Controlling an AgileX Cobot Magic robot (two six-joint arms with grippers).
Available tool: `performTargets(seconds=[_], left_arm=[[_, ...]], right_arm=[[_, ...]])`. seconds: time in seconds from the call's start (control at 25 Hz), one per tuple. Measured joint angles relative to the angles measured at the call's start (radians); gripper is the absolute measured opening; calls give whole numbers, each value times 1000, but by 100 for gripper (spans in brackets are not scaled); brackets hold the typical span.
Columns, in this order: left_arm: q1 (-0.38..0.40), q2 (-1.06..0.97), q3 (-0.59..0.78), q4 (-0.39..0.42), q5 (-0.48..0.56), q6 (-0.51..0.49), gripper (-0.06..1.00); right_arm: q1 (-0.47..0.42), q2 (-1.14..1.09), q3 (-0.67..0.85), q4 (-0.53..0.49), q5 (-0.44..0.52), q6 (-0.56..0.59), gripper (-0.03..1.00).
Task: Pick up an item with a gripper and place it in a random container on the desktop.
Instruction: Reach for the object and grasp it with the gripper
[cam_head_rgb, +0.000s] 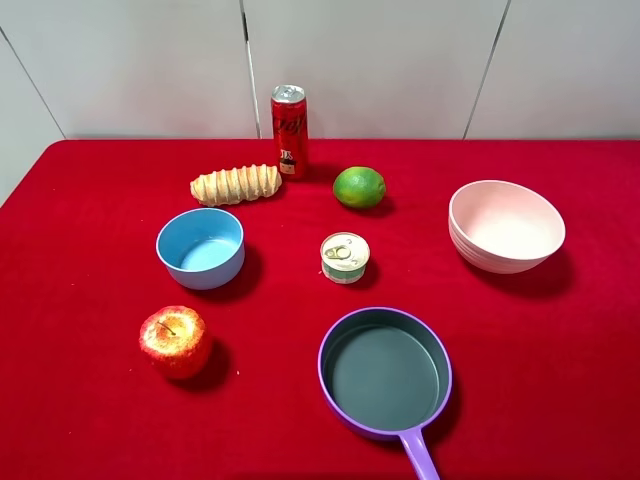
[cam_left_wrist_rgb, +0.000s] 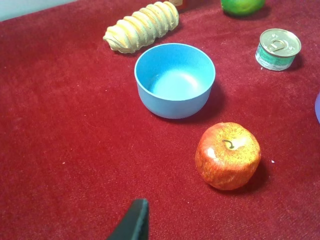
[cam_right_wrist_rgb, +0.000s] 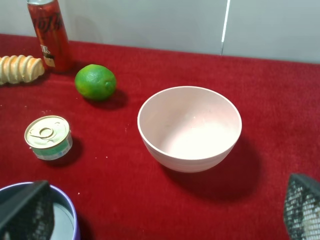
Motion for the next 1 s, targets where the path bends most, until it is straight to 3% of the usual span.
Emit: performTargets(seconds=[1.0], left_arm=[[0,0,0,0,0,0,99]], right_arm=[[0,0,0,0,0,0,69]])
